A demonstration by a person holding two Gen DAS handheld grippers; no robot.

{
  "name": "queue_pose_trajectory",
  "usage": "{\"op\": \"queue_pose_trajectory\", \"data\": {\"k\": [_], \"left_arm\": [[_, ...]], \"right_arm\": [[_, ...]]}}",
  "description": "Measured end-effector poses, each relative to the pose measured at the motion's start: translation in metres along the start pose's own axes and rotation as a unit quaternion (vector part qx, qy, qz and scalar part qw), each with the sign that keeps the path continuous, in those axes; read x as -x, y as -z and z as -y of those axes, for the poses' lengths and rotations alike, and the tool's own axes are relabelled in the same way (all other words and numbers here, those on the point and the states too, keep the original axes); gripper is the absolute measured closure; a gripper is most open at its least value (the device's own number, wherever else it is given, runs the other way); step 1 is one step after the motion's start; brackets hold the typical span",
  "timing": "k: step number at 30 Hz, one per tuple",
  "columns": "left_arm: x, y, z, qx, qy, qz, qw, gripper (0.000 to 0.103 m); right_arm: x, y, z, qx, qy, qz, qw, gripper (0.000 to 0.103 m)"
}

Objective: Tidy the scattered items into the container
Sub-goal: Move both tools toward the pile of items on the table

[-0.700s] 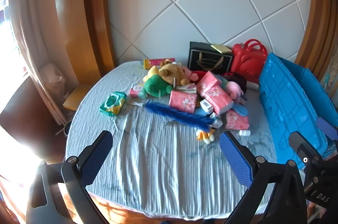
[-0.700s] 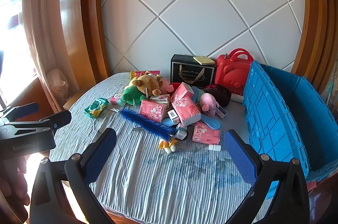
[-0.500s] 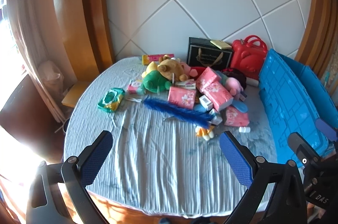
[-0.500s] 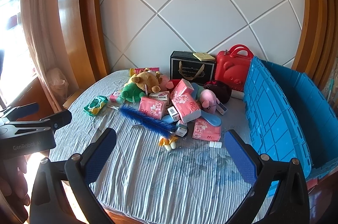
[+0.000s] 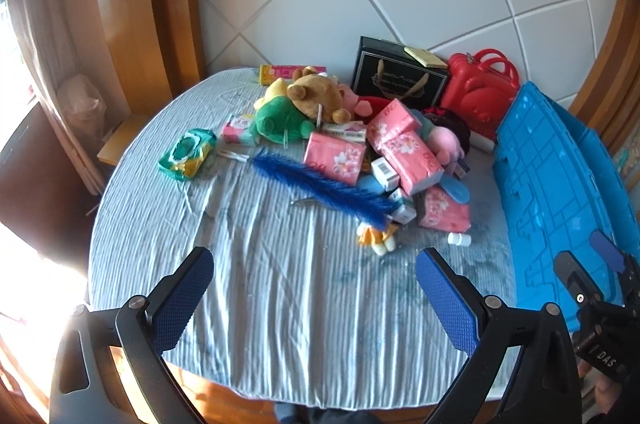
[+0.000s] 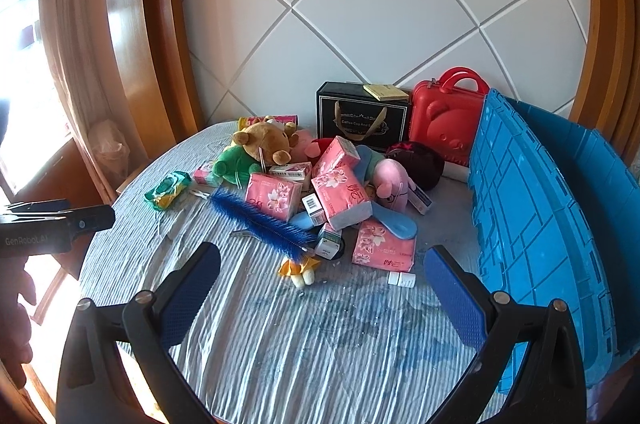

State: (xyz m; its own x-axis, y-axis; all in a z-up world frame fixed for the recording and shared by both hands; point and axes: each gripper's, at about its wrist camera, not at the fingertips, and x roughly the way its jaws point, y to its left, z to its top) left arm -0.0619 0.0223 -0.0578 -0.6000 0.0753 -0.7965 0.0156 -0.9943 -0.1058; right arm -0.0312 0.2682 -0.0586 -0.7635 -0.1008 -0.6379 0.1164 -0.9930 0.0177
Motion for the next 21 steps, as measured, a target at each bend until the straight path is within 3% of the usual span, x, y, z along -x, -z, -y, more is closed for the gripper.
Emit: {"op": "queue_pose_trajectory", "data": {"k": [10, 16, 21], "left_arm": [[-0.043, -0.014, 0.023, 0.023, 0.025, -0.038, 0.9987, 0.001], [-0.082, -0.018, 0.033, 0.004, -0.024, -0.080, 0.9965, 0.001], [-0.104, -0.023, 0.022, 0.010, -0.010, -0.091, 0.9958, 0.001]], "right_arm": [[-0.028, -0.007, 0.036, 0.015, -0.015, 0.003, 1.000, 0.000], [-0.041, -0.014, 0.050, 0.010, -0.007, 0.000, 1.000, 0.000], [-0.056, -0.017, 0.053, 0.009, 0.005, -0.006, 1.000, 0.000]]}}
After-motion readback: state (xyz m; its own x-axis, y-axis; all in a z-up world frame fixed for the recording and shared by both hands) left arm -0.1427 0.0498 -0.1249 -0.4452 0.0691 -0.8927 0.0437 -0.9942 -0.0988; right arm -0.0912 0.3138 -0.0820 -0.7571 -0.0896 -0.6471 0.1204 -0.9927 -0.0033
